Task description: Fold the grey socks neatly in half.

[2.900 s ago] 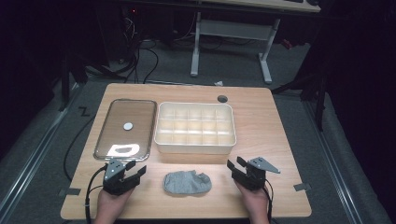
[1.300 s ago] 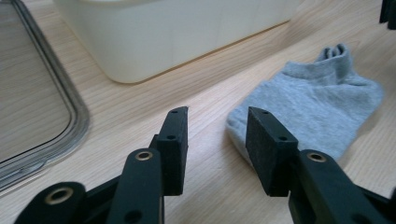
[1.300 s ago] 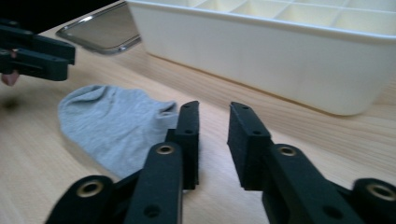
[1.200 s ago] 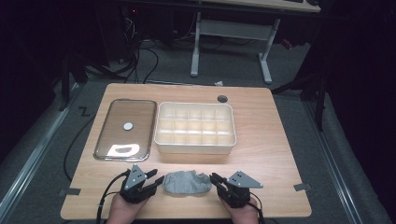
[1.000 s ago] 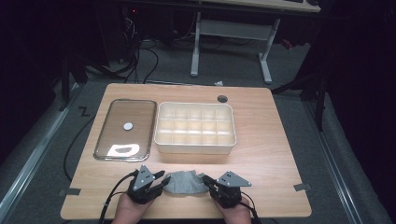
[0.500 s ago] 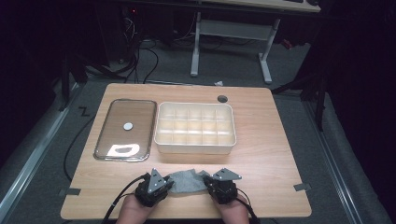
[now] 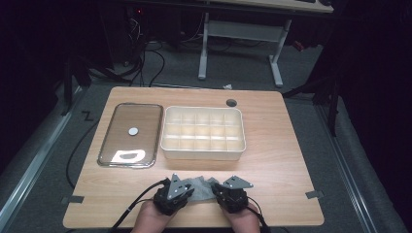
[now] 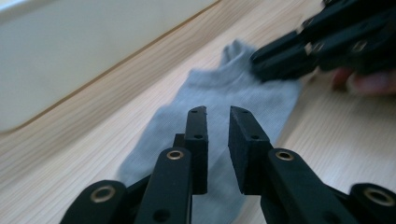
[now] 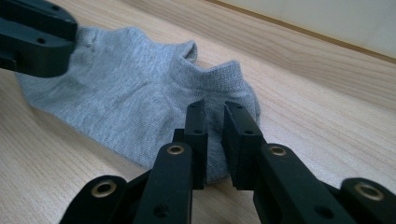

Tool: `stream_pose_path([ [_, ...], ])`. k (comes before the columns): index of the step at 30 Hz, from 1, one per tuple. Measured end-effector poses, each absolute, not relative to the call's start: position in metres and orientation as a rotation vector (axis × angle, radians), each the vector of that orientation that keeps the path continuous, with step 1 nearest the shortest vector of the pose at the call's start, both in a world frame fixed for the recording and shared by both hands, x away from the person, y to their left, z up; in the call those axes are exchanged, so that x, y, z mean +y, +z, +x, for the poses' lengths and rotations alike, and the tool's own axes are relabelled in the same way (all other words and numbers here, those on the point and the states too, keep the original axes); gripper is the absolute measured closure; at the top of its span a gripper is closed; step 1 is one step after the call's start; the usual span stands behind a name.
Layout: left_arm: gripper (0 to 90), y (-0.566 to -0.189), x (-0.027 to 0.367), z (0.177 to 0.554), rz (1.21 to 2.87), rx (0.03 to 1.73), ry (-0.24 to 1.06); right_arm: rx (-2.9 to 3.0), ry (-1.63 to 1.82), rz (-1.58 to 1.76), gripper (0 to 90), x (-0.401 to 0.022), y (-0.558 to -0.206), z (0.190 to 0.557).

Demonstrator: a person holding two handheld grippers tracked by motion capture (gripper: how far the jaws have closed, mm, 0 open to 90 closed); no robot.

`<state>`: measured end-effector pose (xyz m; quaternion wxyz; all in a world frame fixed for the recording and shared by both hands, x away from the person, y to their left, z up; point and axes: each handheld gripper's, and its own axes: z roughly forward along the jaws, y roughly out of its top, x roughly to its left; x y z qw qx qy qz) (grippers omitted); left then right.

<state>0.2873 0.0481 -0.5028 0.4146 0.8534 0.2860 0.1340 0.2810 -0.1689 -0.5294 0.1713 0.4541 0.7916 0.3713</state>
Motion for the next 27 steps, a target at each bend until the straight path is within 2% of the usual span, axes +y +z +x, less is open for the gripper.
stream_pose_path([
  [5,74.1,-0.510,0.027,0.297,2.170,0.739,0.286,2.246,1.062,1.293,79.8,-0.169,-0.530,0.281],
  [10,69.0,-0.522,0.022,0.297,2.238,0.743,0.321,2.248,1.071,1.306,79.7,-0.170,-0.530,0.281],
  [17,69.1,-0.526,0.022,0.292,2.239,0.716,0.365,2.211,1.139,1.319,74.7,-0.177,-0.520,0.274],
  [19,69.2,-0.526,0.022,0.291,2.234,0.711,0.374,2.193,1.151,1.340,69.4,-0.180,-0.517,0.274],
  [22,69.2,-0.528,0.022,0.290,2.222,0.708,0.383,2.203,1.144,1.399,54.1,-0.181,-0.520,0.278],
  [27,69.8,-0.529,0.026,0.288,2.210,0.699,0.380,2.263,1.110,1.422,44.5,-0.177,-0.527,0.282],
])
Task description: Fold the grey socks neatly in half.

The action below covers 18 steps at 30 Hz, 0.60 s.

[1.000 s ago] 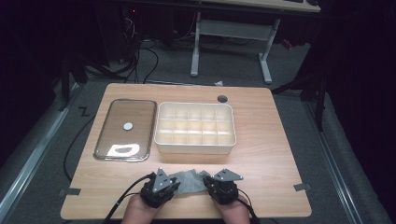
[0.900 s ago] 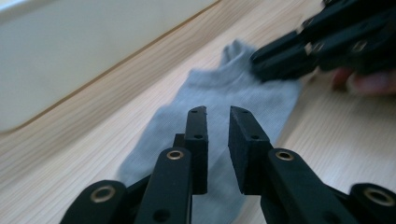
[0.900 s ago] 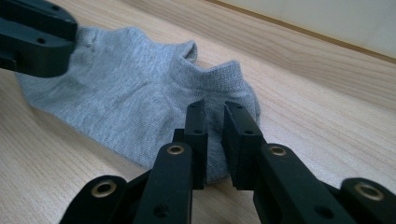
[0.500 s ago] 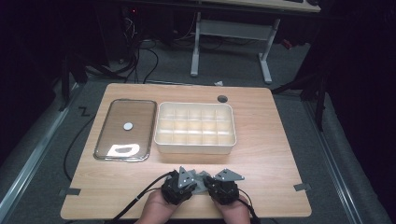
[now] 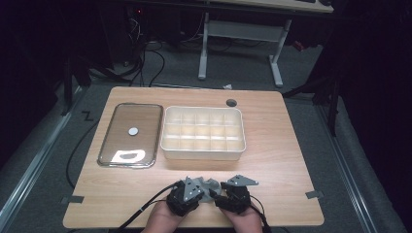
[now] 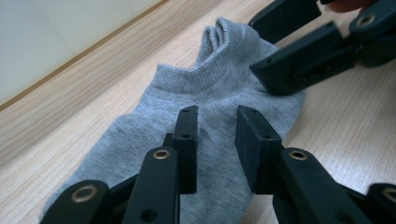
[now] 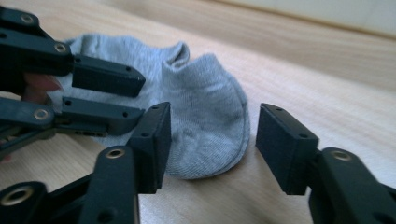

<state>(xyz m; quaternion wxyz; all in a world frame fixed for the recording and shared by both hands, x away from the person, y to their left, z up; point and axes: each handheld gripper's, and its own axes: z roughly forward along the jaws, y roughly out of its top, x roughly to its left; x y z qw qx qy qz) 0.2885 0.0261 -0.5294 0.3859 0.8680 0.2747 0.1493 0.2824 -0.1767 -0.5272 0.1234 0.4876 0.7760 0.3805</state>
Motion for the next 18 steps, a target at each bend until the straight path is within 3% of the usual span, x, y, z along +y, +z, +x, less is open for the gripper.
stream_pose_path([
  [8,71.2,-0.5302,0.0293,0.2850,2.205,0.698,0.392,2.285,1.104,1.384,43.9,-0.1716,-0.5285,0.2815],
  [11,71.5,-0.5305,0.0303,0.2844,2.202,0.701,0.389,2.300,1.108,1.383,52.2,-0.1695,-0.5280,0.2805],
  [18,71.8,-0.5309,0.0315,0.2847,2.189,0.722,0.369,2.298,1.141,1.404,57.1,-0.1729,-0.5288,0.2797],
])
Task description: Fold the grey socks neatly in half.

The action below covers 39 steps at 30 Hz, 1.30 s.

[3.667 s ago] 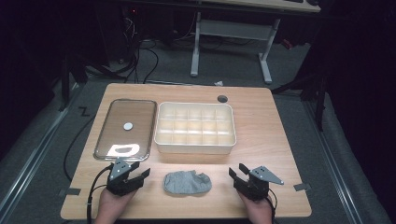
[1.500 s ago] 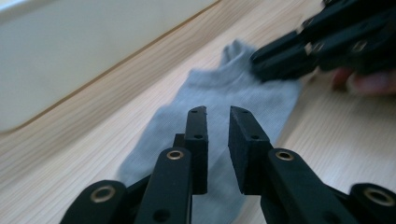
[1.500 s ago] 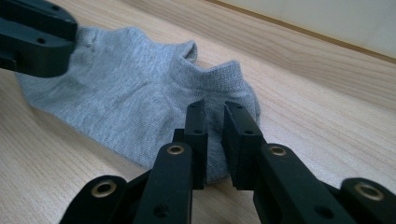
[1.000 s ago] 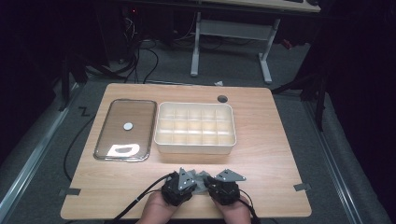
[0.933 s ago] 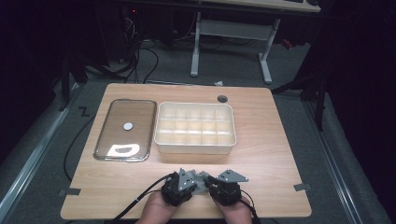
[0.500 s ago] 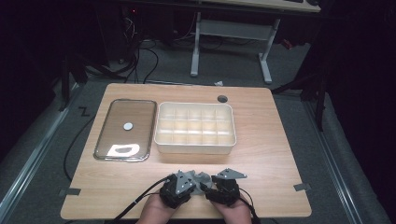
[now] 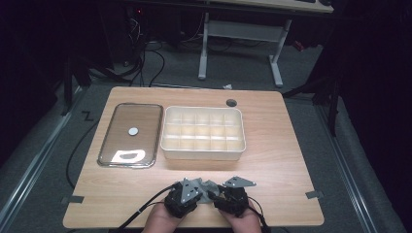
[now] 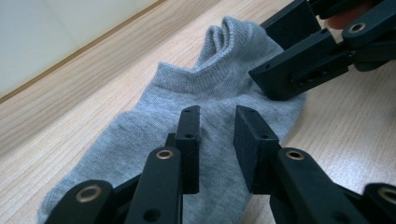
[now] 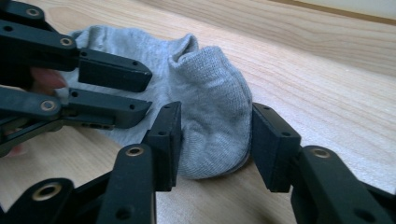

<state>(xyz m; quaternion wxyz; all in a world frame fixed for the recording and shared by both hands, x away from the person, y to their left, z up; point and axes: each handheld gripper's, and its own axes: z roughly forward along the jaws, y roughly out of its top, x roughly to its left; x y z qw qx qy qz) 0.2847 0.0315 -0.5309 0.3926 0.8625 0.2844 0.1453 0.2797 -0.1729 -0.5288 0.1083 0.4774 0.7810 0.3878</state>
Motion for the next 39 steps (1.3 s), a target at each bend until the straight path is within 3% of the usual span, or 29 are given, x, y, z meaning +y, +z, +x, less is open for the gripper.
stream_pose_path([
  [6,71.9,-0.531,0.033,0.285,2.180,0.727,0.358,2.297,1.177,1.439,59.2,-0.178,-0.529,0.280],
  [18,72.0,-0.532,0.032,0.284,2.178,0.726,0.371,2.302,1.184,1.422,79.6,-0.178,-0.530,0.278],
  [28,72.8,-0.531,0.031,0.284,2.181,0.734,0.371,2.237,1.398,1.349,85.4,-0.185,-0.511,0.267],
  [39,72.3,-0.529,0.021,0.284,2.203,0.747,0.392,2.216,1.432,1.327,86.0,-0.185,-0.509,0.264],
])
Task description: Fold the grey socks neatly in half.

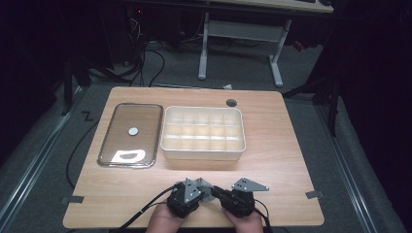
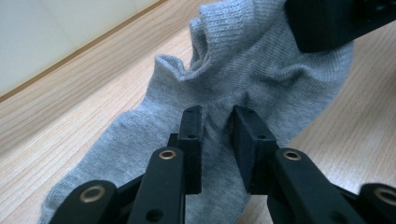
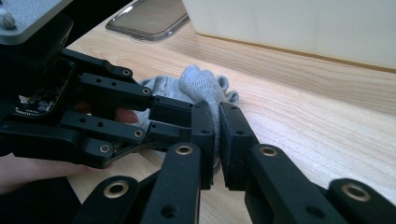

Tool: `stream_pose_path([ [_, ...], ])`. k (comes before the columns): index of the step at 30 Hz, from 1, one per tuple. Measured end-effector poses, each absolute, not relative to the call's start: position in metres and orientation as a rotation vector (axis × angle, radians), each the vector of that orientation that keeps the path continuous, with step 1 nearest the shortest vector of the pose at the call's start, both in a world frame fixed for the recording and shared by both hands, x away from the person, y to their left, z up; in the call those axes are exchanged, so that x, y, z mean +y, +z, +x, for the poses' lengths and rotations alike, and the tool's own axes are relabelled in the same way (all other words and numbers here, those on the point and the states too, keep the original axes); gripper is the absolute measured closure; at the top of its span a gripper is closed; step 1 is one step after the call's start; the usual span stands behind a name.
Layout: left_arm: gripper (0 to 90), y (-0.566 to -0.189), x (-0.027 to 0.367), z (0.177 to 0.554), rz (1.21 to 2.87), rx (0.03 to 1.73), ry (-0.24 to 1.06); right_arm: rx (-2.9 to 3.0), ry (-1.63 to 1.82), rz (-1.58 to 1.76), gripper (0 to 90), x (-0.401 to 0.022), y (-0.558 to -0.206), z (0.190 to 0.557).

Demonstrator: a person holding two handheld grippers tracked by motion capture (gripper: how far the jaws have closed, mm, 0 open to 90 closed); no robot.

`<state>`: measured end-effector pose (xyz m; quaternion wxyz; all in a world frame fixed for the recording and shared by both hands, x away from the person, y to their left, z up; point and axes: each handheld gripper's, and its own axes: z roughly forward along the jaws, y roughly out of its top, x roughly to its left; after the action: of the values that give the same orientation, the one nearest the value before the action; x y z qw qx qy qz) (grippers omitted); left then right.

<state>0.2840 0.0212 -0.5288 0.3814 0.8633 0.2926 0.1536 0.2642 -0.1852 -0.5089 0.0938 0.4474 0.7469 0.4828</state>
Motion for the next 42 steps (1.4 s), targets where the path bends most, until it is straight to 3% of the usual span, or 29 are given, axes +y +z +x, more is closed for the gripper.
stream_pose_path([
  [4,59.0,-0.527,0.022,0.283,2.167,0.771,0.346,2.205,1.426,1.340,85.9,-0.188,-0.510,0.266],
  [5,59.1,-0.524,0.026,0.281,2.132,0.775,0.324,2.199,1.426,1.340,85.9,-0.190,-0.510,0.266],
  [15,79.4,-0.528,0.028,0.298,2.135,0.861,0.299,2.179,1.472,1.360,85.8,-0.200,-0.510,0.267],
  [27,79.4,-0.528,0.005,0.293,2.175,0.814,0.386,2.146,1.551,1.323,85.8,-0.196,-0.502,0.262],
  [32,66.9,-0.519,0.017,0.293,2.116,0.835,0.331,2.134,1.510,1.326,85.7,-0.197,-0.502,0.261],
  [37,60.7,-0.508,0.059,0.295,2.011,0.915,0.331,2.123,1.481,1.338,85.5,-0.198,-0.504,0.262],
  [42,53.7,-0.519,0.087,0.299,1.990,0.955,0.184,2.113,1.462,1.344,85.4,-0.198,-0.505,0.265],
])
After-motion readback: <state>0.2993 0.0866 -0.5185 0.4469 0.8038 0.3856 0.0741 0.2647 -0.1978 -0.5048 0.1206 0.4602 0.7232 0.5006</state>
